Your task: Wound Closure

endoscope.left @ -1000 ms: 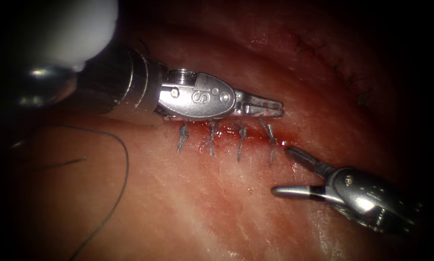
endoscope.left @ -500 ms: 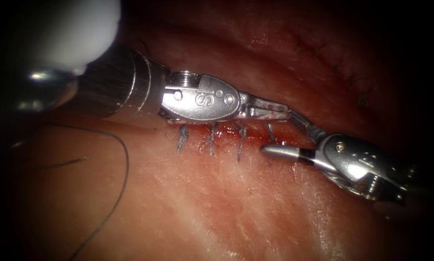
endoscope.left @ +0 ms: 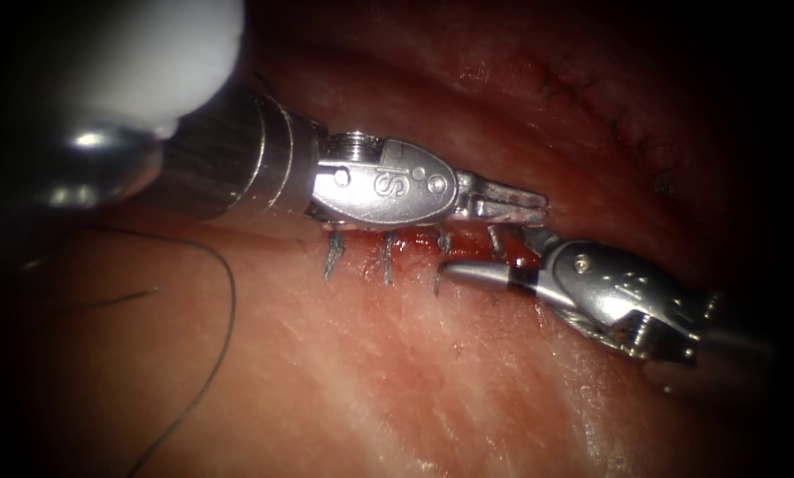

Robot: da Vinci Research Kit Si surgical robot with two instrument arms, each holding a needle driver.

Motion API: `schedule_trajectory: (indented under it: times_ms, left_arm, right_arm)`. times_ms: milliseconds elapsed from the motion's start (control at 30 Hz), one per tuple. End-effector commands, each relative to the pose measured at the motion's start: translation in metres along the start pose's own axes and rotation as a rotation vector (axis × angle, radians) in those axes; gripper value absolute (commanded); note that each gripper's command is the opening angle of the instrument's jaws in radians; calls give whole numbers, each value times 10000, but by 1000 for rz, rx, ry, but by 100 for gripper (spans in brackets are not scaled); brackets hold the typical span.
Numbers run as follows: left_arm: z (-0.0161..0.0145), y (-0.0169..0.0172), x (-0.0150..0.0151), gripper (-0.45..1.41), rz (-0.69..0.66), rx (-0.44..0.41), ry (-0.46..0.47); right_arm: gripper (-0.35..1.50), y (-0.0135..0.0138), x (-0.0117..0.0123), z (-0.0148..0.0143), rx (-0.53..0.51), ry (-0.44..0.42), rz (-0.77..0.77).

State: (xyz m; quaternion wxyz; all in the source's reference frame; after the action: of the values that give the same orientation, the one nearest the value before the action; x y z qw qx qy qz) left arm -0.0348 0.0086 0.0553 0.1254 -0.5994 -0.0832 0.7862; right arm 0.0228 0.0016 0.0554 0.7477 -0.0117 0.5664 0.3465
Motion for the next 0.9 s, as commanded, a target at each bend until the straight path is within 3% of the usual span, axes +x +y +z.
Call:
schedule_trajectory:
  times_ms: [33, 733, 900]
  left_arm:
    - [7, 3, -6, -45, -1, -3, 0]
    - [11, 5, -6, -45, -3, -15, 12]
    - [13, 5, -6, -45, -3, -15, 13]
  right_arm:
    - [148, -4, -6, 11, 3, 2, 3]
    - [146, -4, -4, 33, 16, 8, 6]
    - [131, -3, -2, 32, 25, 16, 8]
